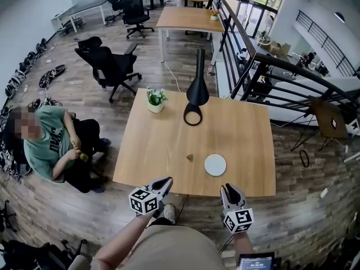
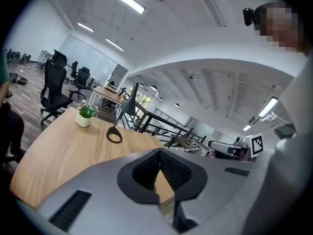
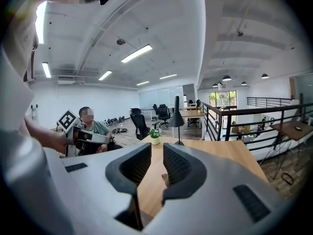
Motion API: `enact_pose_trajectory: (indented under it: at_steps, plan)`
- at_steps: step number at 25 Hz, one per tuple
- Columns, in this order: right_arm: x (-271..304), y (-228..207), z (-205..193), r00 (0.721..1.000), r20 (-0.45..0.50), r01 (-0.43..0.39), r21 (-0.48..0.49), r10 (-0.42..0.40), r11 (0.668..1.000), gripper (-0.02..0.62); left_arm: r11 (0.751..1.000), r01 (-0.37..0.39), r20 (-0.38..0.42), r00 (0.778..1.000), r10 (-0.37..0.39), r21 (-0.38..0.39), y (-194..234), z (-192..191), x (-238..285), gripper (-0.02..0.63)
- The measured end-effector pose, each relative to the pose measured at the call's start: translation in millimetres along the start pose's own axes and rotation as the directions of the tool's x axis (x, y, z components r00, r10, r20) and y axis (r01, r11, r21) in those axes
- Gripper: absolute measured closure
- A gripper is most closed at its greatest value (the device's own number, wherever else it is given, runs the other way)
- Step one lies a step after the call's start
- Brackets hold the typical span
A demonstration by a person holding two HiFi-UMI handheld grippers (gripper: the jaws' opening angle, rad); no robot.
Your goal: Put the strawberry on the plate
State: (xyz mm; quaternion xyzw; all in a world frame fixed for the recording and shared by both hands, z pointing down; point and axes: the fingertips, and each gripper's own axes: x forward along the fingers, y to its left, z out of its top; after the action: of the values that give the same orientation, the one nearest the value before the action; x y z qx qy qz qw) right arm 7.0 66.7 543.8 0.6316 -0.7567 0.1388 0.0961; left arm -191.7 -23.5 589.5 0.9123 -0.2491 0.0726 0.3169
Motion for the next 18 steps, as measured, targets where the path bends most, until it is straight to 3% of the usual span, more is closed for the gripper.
enact_pose_trajectory:
  at_steps: [11,18]
  plan:
    - [62,-3,13,1.0,0.002,0.016,-0.041,-0.016,0.999,0.532,0.999,0.043,-0.008,0.999,-0.043,0.025,43,27,20,0.601]
    - [82,-15,7,0.999,-0.025,-0.027,-0.049,0.026,0.998,0.532,1.0,-0.002,0.006,1.0,0.002,-0.008,50,27,28,0.601]
